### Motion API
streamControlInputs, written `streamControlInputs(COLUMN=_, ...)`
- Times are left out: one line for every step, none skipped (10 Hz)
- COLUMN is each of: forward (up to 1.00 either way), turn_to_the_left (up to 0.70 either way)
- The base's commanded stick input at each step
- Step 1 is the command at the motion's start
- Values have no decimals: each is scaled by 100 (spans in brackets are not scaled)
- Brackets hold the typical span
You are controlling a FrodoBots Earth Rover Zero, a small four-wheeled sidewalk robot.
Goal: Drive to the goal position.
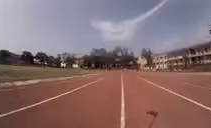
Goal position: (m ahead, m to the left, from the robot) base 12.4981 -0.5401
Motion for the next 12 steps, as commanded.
streamControlInputs(forward=70, turn_to_the_left=-35)
streamControlInputs(forward=70, turn_to_the_left=-35)
streamControlInputs(forward=70, turn_to_the_left=0)
streamControlInputs(forward=70, turn_to_the_left=0)
streamControlInputs(forward=70, turn_to_the_left=0)
streamControlInputs(forward=70, turn_to_the_left=0)
streamControlInputs(forward=70, turn_to_the_left=0)
streamControlInputs(forward=70, turn_to_the_left=0)
streamControlInputs(forward=70, turn_to_the_left=0)
streamControlInputs(forward=70, turn_to_the_left=0)
streamControlInputs(forward=70, turn_to_the_left=0)
streamControlInputs(forward=70, turn_to_the_left=0)
